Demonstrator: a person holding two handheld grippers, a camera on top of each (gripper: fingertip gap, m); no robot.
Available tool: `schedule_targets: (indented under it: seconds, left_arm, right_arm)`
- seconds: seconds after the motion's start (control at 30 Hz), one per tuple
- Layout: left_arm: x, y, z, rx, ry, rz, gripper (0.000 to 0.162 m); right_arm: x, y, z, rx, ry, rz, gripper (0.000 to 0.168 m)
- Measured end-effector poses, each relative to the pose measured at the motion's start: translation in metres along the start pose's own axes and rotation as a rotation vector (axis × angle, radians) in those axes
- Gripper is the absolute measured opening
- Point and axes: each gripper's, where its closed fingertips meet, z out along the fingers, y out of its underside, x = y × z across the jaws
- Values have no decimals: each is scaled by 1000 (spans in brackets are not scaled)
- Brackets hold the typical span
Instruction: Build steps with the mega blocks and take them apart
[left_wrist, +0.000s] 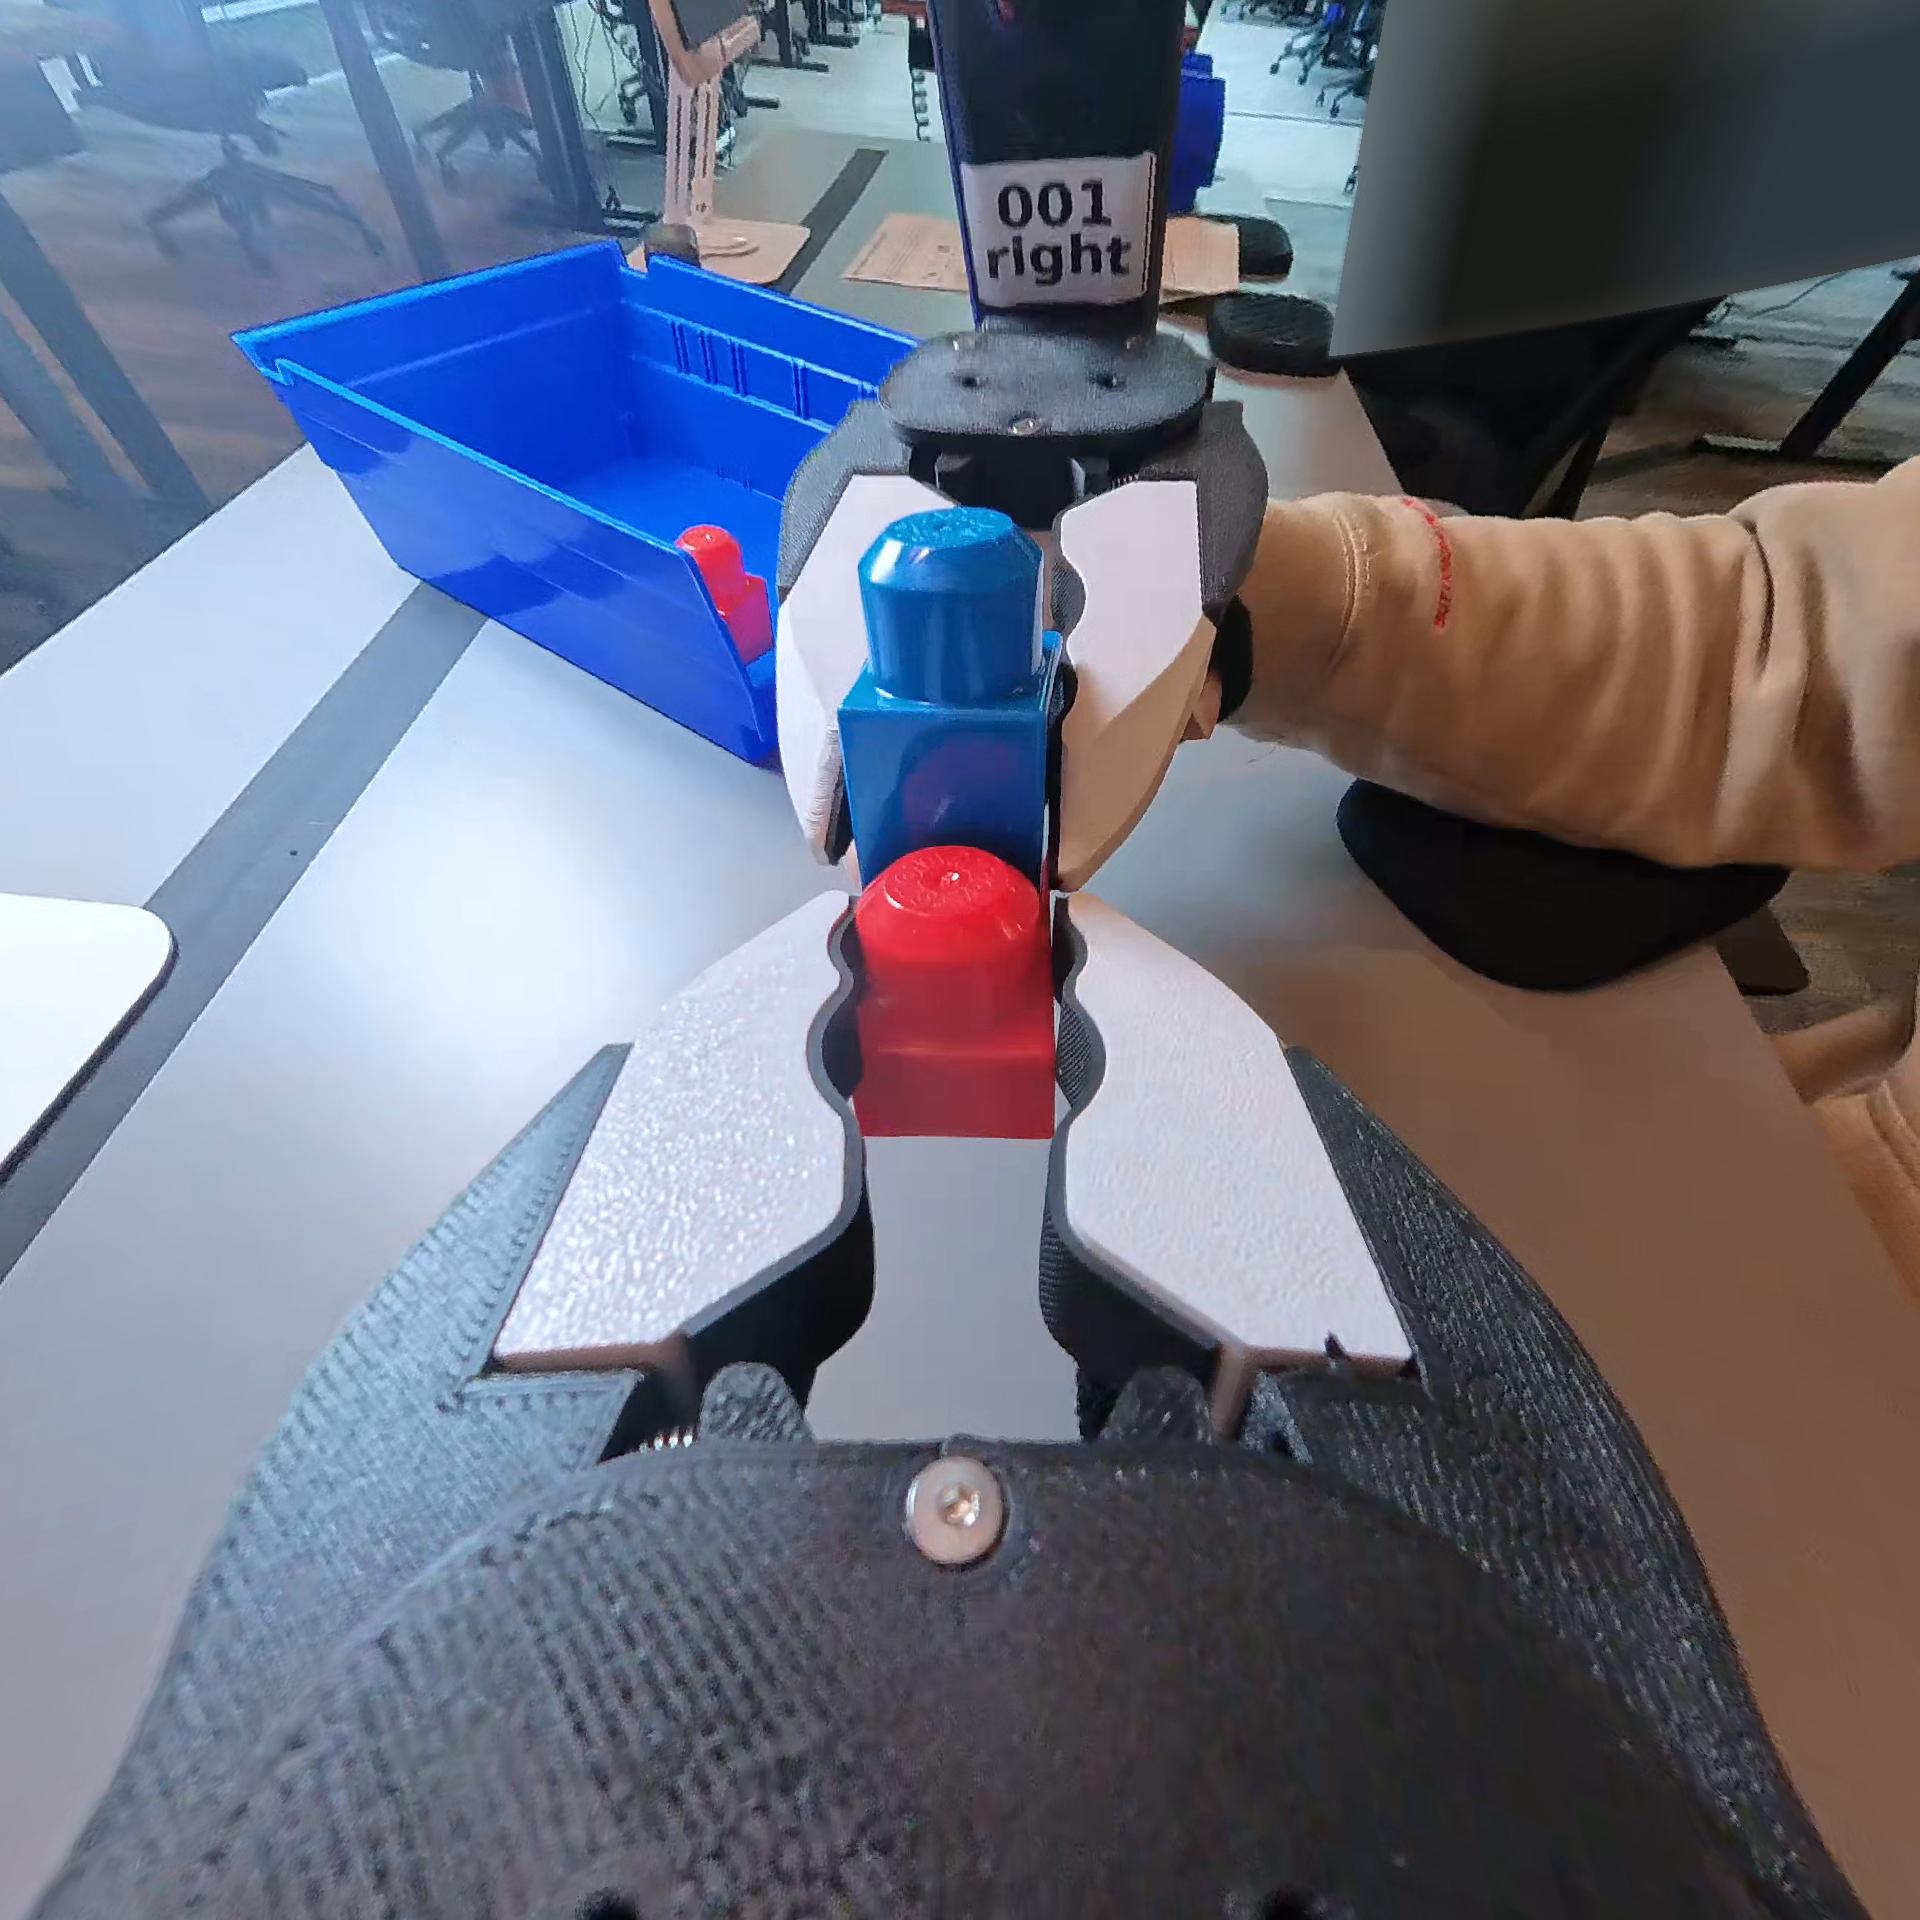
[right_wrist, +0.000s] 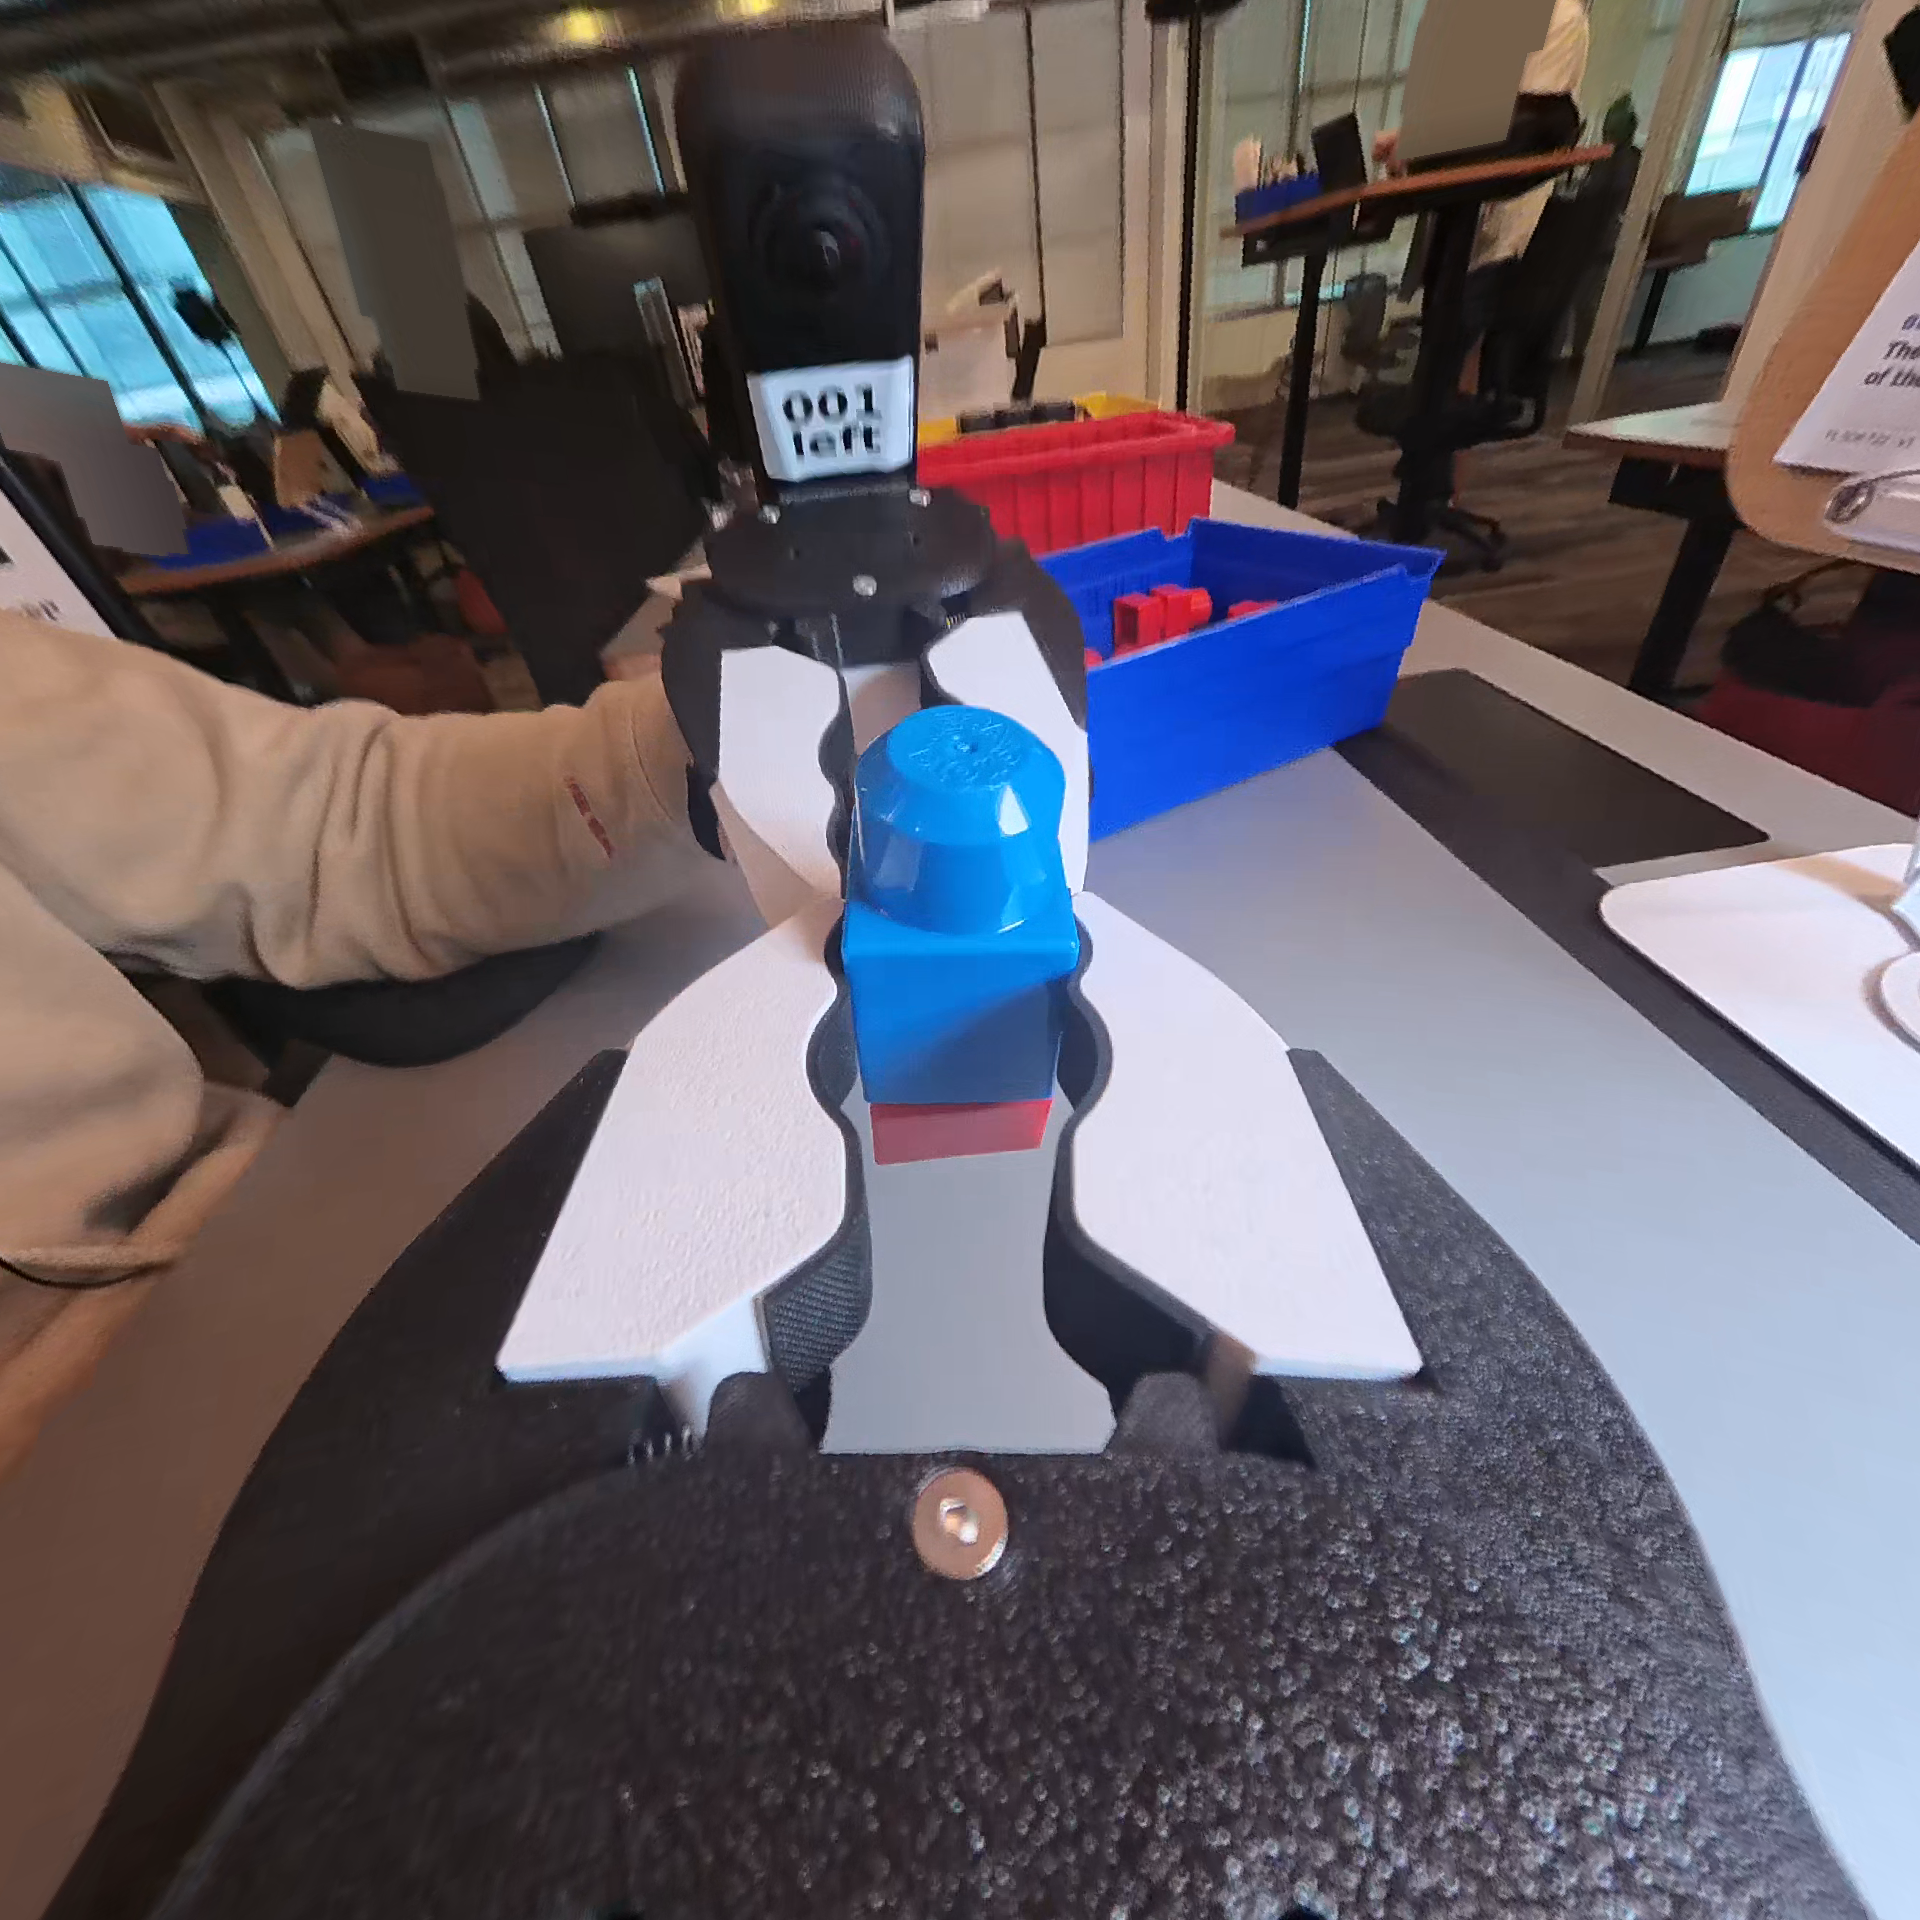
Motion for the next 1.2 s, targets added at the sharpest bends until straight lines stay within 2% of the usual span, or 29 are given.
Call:
schedule_targets:
  seconds: [0.17, 0.4, 0.53, 0.77, 0.93, 1.13, 1.2]
  left_arm:
    - [1, -26, -9, 151, 32, -78, 34]
    - [10, -54, -18, 318, 116, -197, 32]
    - [17, -61, -18, 343, 152, -233, 32]
    - [18, -71, -23, 375, 123, -216, 32]
    - [26, -69, -19, 358, 151, -191, 32]
    - [24, -68, -22, 358, 162, -179, 32]
    - [25, -69, -25, 359, 163, -168, 32]
  right_arm:
    - [-3, -29, -3, 234, -66, 117, 37]
    - [-16, -55, -7, 390, -149, 186, 37]
    - [-23, -57, -11, 363, -160, 129, 37]
    - [-25, -65, -11, 371, -145, 108, 37]
    - [-32, -62, -16, 334, -190, 84, 37]
    - [-31, -63, -11, 291, -151, 82, 37]
    - [-31, -64, -10, 263, -136, 80, 43]
